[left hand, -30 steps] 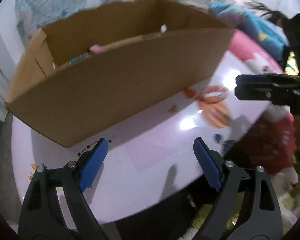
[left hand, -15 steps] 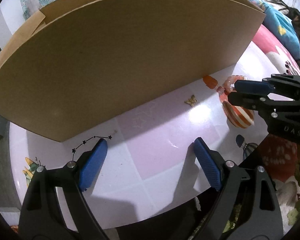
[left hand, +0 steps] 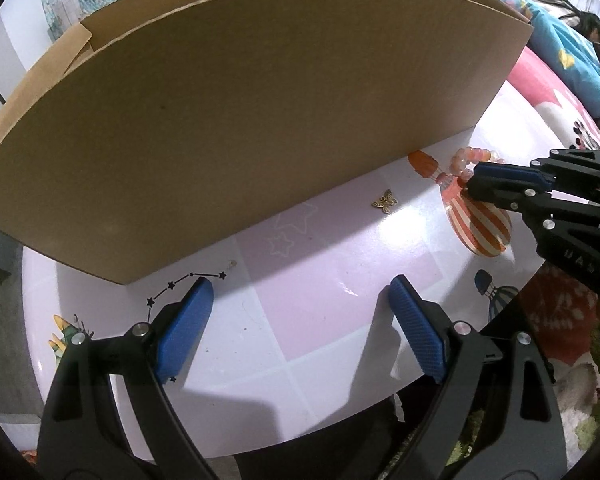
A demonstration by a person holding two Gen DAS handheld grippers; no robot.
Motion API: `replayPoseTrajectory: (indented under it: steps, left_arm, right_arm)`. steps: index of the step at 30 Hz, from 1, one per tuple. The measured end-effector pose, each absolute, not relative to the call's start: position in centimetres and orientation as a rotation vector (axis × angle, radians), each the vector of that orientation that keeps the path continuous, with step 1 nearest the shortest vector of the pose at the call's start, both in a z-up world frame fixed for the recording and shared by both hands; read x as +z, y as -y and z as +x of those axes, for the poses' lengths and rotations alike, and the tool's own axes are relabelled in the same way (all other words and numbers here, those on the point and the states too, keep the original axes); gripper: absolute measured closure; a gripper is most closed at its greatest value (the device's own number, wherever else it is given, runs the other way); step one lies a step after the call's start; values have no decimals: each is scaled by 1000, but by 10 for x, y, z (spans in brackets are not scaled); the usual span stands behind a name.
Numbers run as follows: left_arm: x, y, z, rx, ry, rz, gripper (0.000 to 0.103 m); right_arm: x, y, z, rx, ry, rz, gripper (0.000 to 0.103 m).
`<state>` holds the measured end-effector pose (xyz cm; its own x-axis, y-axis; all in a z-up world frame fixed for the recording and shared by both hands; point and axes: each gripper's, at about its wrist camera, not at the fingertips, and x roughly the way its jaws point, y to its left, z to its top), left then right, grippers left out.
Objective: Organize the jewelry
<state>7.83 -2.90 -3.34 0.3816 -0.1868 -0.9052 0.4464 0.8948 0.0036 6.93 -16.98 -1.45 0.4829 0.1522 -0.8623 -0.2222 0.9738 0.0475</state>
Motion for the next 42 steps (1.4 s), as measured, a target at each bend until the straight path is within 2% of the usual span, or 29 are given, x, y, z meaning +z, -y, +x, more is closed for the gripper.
replayPoseTrajectory:
  steps: [10, 17, 23, 35, 42]
  left_arm:
    - [-22, 26, 60, -517, -955, 187, 17]
    - [-17, 51, 49, -622, -879, 167, 43]
    - [-25, 60, 66, -623, -904, 164, 64]
    - [-31, 77, 74, -580, -903, 234, 80]
    - [-32, 85, 69, -557, -884, 292, 82]
  right_arm:
    - [-17, 204, 63, 215, -1044, 130, 93]
    - [-18, 208, 62, 220, -1025, 157, 93]
    - [-21, 224, 53, 234, -1010, 198, 93]
    - [-24, 238, 43, 253, -986, 240, 93]
    - [-23, 239, 38, 260, -979, 241, 93]
